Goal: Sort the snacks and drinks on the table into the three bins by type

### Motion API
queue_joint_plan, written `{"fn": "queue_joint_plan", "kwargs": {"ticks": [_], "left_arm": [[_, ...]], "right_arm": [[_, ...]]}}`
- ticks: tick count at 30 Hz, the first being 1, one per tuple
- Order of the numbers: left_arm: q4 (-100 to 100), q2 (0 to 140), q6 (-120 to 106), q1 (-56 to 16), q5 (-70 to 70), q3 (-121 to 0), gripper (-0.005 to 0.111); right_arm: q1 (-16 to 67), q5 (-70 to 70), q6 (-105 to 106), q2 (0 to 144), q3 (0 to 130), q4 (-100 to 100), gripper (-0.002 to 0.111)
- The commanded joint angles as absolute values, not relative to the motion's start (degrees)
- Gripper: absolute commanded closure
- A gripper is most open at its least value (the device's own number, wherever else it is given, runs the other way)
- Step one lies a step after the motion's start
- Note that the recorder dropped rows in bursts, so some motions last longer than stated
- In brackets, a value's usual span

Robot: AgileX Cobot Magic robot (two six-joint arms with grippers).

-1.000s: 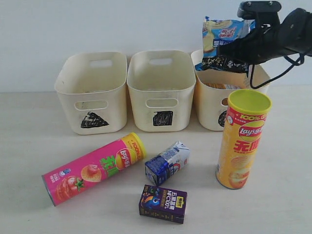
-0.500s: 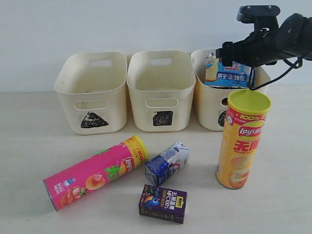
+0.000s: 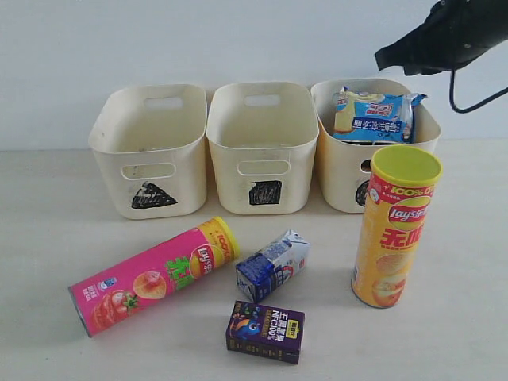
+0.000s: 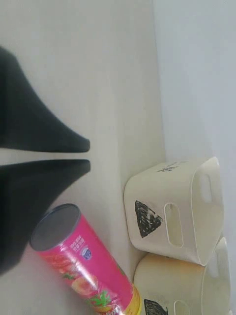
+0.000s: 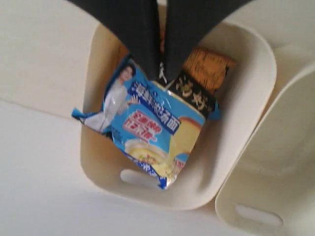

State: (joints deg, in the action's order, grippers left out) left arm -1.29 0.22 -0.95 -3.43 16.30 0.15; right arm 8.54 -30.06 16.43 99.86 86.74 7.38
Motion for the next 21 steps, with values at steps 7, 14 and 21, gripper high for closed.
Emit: {"fn": "queue_joint_plan", "kwargs": {"ticks": [7, 14, 21], "left_arm": [[-1.30, 0.00, -0.46, -3.54, 16.05, 0.00, 0.102], [-1.30, 0.00, -0.46, -3.54, 16.18, 0.00, 0.102], [-1.30, 0.00, -0.46, -3.54, 16.18, 0.00, 0.102]], "right_arm": [[-1.82, -54.85, 8.45, 90.78, 86.66, 3.70, 0.108], [-4.76, -50.19, 7.58, 79.42, 77.03, 3.58, 0.108], [-4.76, -36.03, 6.02, 60.35, 60.52, 4.84, 0.108]]}}
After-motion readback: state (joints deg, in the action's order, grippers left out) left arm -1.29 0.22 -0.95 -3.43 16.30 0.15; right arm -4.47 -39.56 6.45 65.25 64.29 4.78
